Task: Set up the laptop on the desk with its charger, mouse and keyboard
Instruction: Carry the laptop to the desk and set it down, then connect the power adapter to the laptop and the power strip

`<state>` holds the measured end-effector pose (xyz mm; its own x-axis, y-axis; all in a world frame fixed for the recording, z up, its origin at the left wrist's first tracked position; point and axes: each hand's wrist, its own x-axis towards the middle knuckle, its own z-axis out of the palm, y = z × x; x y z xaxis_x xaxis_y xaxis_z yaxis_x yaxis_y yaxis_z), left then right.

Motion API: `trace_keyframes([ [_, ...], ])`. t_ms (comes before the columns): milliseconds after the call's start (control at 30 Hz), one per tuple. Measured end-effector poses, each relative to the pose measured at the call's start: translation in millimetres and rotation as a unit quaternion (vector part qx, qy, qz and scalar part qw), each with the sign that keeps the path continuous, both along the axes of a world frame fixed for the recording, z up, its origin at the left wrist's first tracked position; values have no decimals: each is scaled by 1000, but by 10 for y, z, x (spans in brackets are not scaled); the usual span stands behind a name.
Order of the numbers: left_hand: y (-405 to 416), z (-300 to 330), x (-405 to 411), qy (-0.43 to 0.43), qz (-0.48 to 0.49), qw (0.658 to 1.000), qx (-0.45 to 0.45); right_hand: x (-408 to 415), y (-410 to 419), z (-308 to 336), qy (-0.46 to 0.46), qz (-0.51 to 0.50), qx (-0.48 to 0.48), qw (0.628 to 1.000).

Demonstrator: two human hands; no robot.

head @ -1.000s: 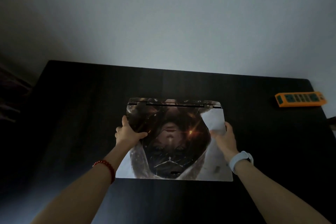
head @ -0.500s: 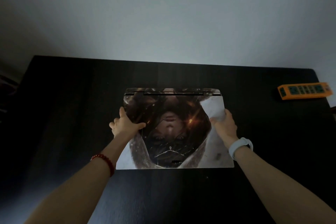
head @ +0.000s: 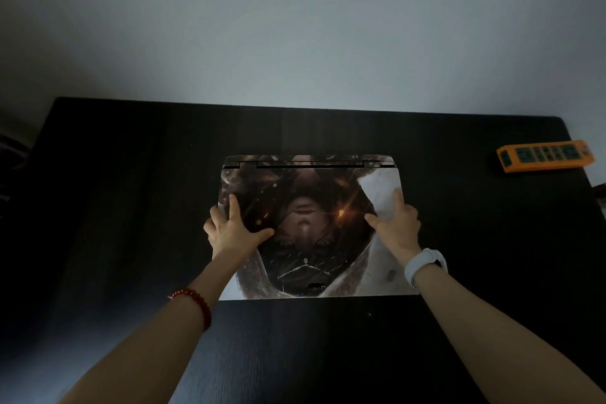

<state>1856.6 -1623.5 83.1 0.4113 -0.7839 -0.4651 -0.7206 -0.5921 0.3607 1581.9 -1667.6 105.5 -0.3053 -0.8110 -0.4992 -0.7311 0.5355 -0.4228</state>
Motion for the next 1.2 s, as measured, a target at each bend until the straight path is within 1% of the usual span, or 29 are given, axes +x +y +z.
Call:
trace_keyframes([
  [200, -8, -13, -1, -6, -13, 1000, 14, 5, 124, -16, 41, 49, -3, 998],
  [467, 25, 8, 32, -11, -20, 1000, 13, 33, 220, -3, 41, 38, 6, 998],
  [600, 28, 37, 47, -11, -37, 999, 38, 21, 228, 23, 29, 50, 29, 998],
  [700, 70, 108, 43, -31, -55, 997, 49, 62, 296, 103, 92, 99, 53, 989],
  [767, 148, 180, 19, -44, -70, 996, 16, 95, 386, 181, 116, 138, 10, 983],
  [867, 394, 374, 2, 9, -47, 997, -65, 183, 595, 322, 47, 186, -77, 978],
  [933, 646, 539, 36, 34, -42, 991, -125, 313, 790, 437, -9, 200, -96, 975],
  [1000, 931, 685, 113, 39, -33, 984, -173, 502, 1001, 539, -51, 219, -116, 967],
  [1100, 1359, 840, 242, 46, 8, 979, -199, 818, 1277, 642, -95, 270, -137, 948],
  [1200, 1899, 930, 354, 38, 66, 973, -218, 1125, 1592, 693, -133, 332, -134, 924],
])
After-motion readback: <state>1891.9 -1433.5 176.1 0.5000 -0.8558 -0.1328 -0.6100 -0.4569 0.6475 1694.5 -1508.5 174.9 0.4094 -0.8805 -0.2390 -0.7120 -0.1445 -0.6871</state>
